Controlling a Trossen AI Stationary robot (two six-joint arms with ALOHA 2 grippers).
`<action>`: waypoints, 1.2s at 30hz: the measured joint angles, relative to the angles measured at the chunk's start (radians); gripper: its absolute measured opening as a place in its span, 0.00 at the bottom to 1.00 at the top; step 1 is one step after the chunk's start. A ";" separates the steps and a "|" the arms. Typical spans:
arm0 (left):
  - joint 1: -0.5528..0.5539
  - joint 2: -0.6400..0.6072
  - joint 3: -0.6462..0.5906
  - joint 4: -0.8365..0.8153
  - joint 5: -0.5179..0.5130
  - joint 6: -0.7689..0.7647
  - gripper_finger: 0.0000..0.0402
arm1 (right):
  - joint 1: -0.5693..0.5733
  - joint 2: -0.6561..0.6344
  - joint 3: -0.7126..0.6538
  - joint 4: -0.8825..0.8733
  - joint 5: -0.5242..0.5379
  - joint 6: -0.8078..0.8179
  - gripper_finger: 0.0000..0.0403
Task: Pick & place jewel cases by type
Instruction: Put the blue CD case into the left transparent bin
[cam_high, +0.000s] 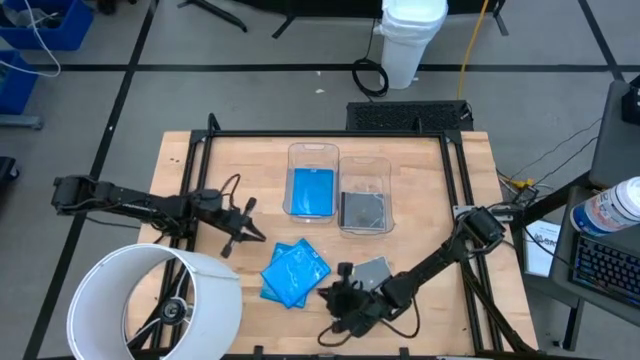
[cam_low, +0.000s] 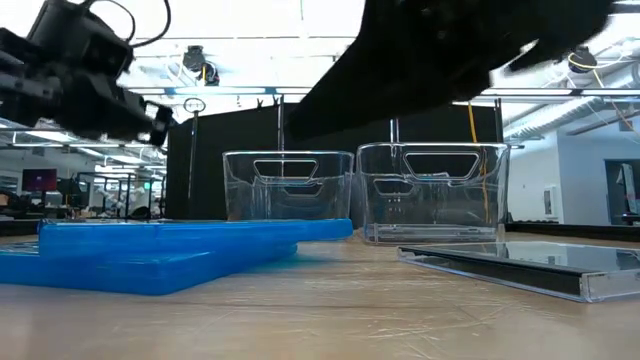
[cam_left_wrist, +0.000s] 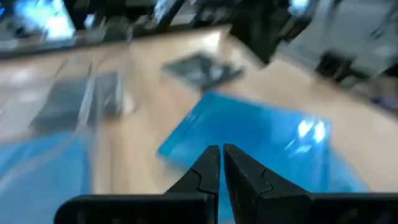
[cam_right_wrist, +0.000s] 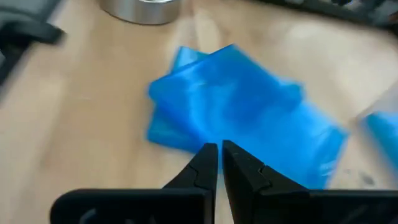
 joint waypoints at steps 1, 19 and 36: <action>-0.007 0.000 0.000 -0.024 -0.034 0.005 0.08 | 0.000 0.000 0.000 0.000 -0.021 0.049 0.04; -0.190 0.000 0.000 -0.055 -0.240 0.054 0.08 | -0.010 -0.142 -0.001 -0.191 -0.080 0.829 0.01; -0.238 0.000 0.000 -0.073 -0.299 0.011 0.08 | -0.106 -0.145 -0.001 -0.276 -0.332 1.042 0.10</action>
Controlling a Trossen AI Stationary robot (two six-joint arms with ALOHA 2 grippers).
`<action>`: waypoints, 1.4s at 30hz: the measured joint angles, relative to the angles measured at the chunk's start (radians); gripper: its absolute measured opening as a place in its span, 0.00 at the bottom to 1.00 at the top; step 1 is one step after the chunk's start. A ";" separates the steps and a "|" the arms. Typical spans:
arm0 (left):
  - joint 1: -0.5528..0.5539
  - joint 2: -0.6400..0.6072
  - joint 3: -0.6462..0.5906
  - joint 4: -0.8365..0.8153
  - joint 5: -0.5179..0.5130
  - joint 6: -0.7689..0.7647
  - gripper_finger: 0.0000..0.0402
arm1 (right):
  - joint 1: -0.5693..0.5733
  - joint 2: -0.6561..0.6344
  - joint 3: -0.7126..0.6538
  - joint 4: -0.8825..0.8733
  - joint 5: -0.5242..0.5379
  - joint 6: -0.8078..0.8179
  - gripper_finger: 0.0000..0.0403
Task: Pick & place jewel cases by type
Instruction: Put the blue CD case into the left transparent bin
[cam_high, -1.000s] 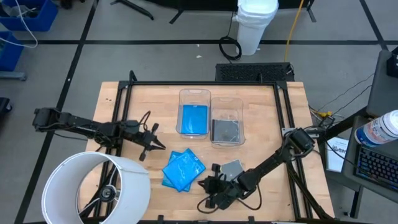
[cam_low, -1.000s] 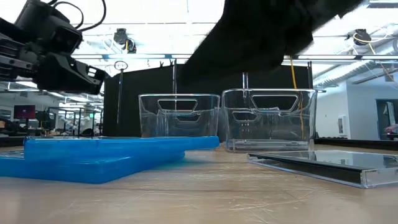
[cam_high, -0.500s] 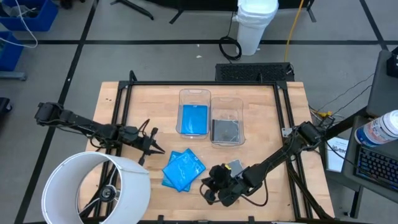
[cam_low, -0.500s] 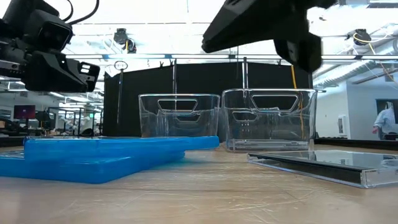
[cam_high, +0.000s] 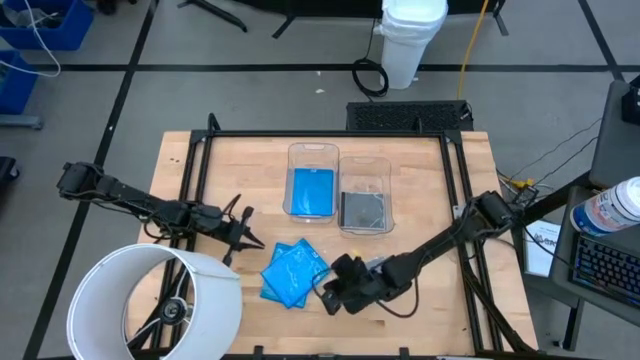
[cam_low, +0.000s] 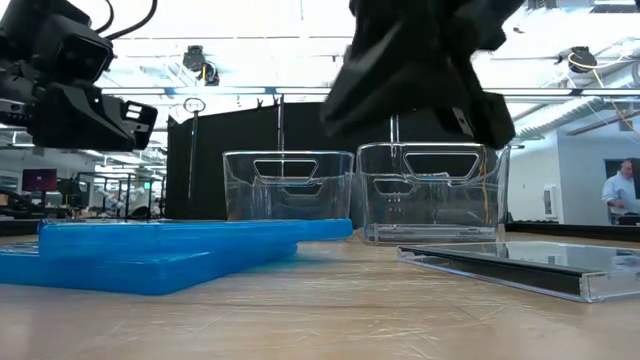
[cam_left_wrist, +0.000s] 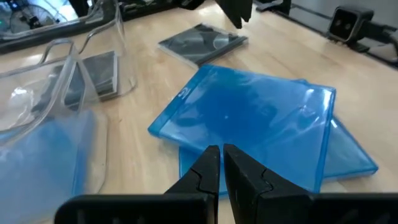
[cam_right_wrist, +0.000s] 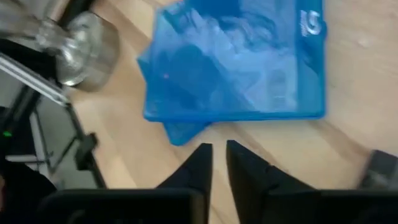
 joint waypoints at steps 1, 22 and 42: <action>0.000 0.000 0.000 -0.004 -0.008 0.000 0.08 | -0.008 -0.004 0.000 -0.019 -0.022 -0.004 0.13; -0.041 0.000 0.000 -0.136 -0.013 -0.047 0.08 | -0.077 -0.006 0.000 -0.160 -0.046 0.033 0.65; -0.066 0.389 0.125 0.045 -0.057 -0.004 0.01 | -0.077 -0.006 0.000 -0.144 -0.006 -0.021 0.65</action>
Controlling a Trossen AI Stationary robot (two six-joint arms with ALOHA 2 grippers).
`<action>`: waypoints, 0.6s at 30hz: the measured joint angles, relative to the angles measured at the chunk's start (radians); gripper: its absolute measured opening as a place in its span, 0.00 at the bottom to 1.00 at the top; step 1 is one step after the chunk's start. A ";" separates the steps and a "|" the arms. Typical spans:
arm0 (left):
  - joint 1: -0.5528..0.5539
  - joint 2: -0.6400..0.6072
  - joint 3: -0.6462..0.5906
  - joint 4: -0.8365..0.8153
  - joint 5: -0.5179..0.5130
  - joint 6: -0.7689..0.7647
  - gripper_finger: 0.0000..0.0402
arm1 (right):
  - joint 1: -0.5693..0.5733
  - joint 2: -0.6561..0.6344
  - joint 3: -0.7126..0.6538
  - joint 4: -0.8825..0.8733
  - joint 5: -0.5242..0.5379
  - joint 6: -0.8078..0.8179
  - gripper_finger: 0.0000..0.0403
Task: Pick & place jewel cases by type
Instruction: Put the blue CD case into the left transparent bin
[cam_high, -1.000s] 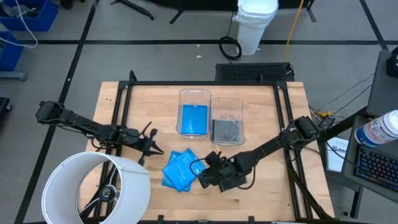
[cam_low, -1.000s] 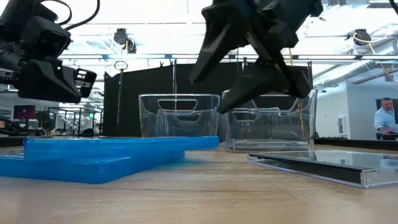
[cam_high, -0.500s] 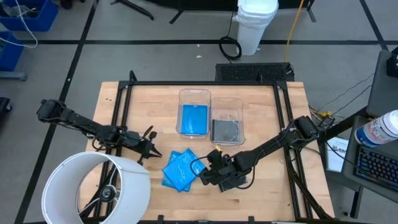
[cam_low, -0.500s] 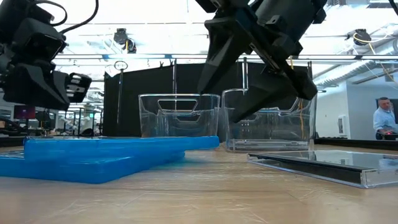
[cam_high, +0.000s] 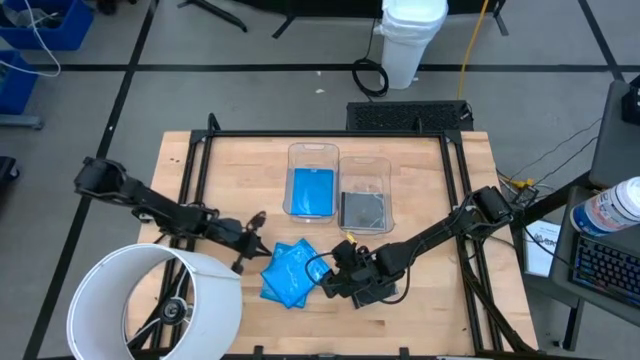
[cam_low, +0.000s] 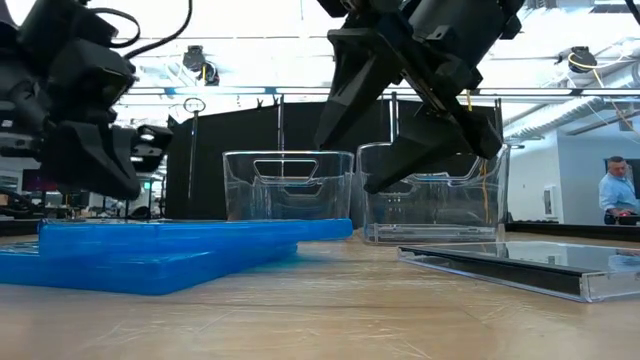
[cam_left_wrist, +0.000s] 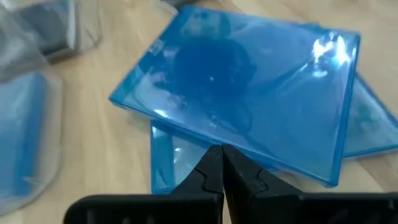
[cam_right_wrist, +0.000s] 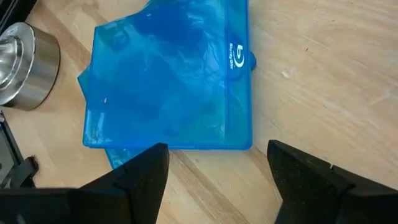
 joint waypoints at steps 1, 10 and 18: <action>0.000 0.028 0.014 -0.003 0.000 -0.001 0.01 | 0.000 0.000 0.000 -0.001 0.000 0.000 0.65; 0.000 0.152 0.075 -0.023 -0.016 -0.009 0.01 | 0.000 0.001 0.000 -0.053 -0.030 0.074 0.64; 0.000 0.154 0.076 -0.027 -0.017 -0.004 0.04 | -0.022 0.001 -0.096 0.109 -0.108 0.148 0.64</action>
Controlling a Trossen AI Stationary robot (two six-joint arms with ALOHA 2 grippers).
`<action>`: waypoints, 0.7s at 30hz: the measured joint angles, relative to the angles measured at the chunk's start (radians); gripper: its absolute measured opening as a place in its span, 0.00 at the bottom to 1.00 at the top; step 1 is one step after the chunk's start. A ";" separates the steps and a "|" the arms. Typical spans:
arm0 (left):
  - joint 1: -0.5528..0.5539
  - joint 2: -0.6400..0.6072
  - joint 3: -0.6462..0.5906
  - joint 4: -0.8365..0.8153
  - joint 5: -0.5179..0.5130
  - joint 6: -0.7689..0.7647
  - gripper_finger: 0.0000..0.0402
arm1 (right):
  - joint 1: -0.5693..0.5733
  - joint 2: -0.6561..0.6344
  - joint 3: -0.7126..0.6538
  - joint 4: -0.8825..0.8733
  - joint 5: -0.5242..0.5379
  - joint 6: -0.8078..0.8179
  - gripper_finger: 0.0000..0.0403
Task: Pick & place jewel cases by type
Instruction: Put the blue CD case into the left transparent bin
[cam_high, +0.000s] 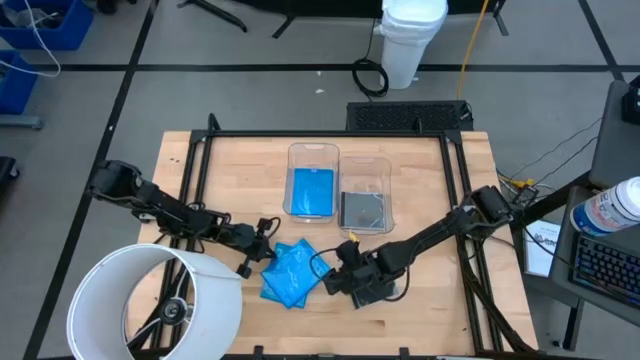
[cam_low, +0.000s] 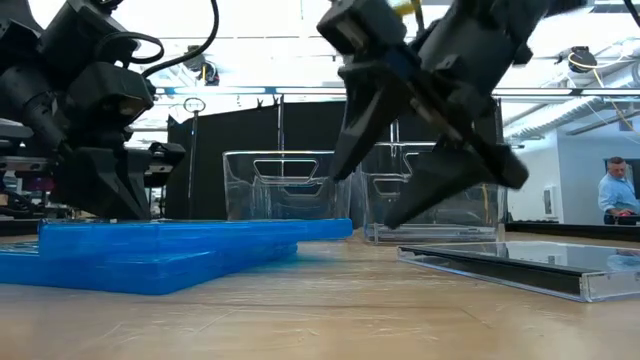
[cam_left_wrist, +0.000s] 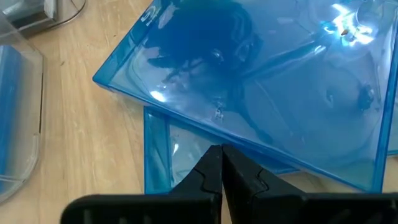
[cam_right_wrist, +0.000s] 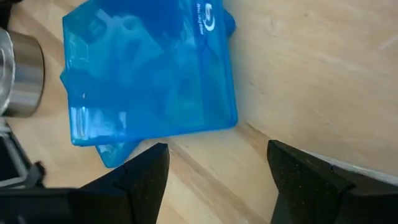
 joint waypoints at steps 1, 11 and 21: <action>0.000 0.000 0.000 0.000 0.000 0.001 0.03 | -0.006 0.000 -0.020 0.036 -0.008 0.002 0.64; 0.000 0.000 0.000 -0.011 -0.001 0.012 0.05 | -0.062 0.001 -0.125 0.211 -0.026 -0.014 0.63; 0.000 0.000 0.000 0.007 0.000 0.003 0.04 | -0.078 0.001 -0.131 0.305 -0.048 -0.075 0.63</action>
